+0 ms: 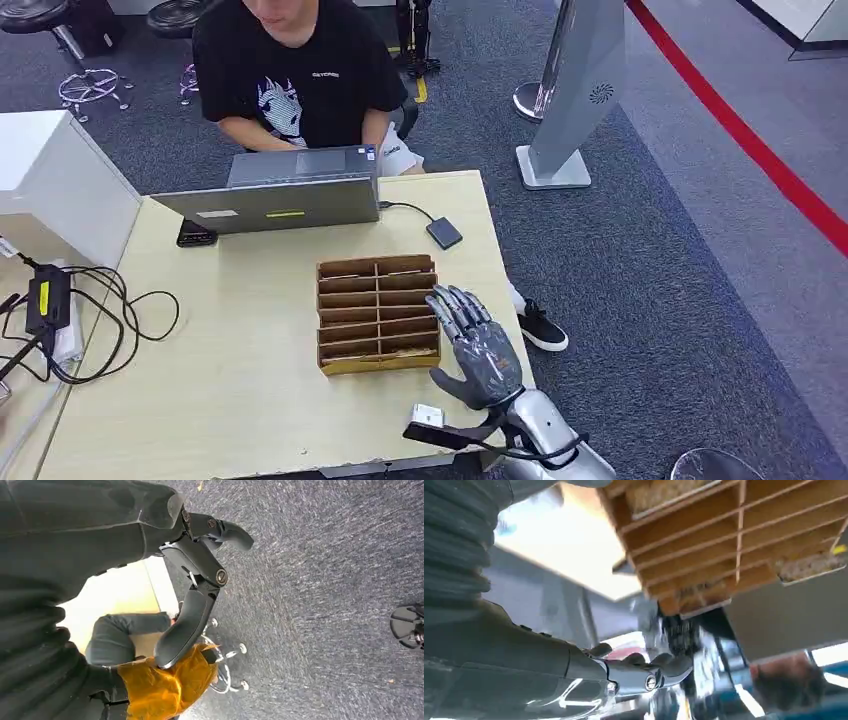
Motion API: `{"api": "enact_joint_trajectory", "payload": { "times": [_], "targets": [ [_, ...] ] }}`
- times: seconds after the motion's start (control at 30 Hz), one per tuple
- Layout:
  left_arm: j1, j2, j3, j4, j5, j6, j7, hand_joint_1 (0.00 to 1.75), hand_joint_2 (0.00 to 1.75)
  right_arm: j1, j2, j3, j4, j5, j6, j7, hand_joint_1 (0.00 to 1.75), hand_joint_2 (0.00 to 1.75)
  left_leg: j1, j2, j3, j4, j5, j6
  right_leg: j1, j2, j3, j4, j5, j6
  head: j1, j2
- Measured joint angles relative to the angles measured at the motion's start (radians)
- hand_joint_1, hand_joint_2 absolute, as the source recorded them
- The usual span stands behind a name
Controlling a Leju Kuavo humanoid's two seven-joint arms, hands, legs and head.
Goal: Pass the card to the sensor for recognition and then transmit it.
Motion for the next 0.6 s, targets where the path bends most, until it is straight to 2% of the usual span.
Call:
{"api": "enact_joint_trajectory", "payload": {
  "times": [0.1,0.27,0.43,0.6],
  "targets": [
    [0.0,-0.001,0.0,0.0,-0.002,0.003,0.0,0.0,1.75,0.02,0.03,-0.069,-0.014,0.113,-0.004,0.006,0.0,1.75,0.0,0.0,0.0,0.0,0.0,0.0,0.0,0.0,0.0,0.0,0.0,0.0,0.0,0.0],
    [0.0,-0.002,0.0,0.0,-0.005,0.003,0.0,0.0,1.75,0.034,0.055,-0.122,-0.022,0.119,-0.004,-0.003,0.0,1.75,0.0,0.0,0.0,0.0,0.0,0.0,0.0,0.0,0.0,0.0,0.0,0.0,0.0,0.0],
    [0.0,-0.003,0.0,0.0,-0.008,0.002,-0.001,0.0,1.75,0.039,0.074,-0.141,-0.011,0.019,-0.004,-0.058,0.0,1.75,0.0,0.0,0.0,0.0,0.0,0.0,0.0,0.0,0.0,0.0,0.0,0.0,0.0,0.0],
    [0.0,-0.003,0.0,0.0,-0.008,0.0,-0.001,0.0,1.75,0.043,0.076,-0.142,-0.01,-0.021,-0.004,-0.066,0.0,1.75,0.0,0.0,0.0,0.0,0.0,0.0,0.0,0.0,0.0,0.0,0.0,0.0,0.0,0.0]
  ]
}}
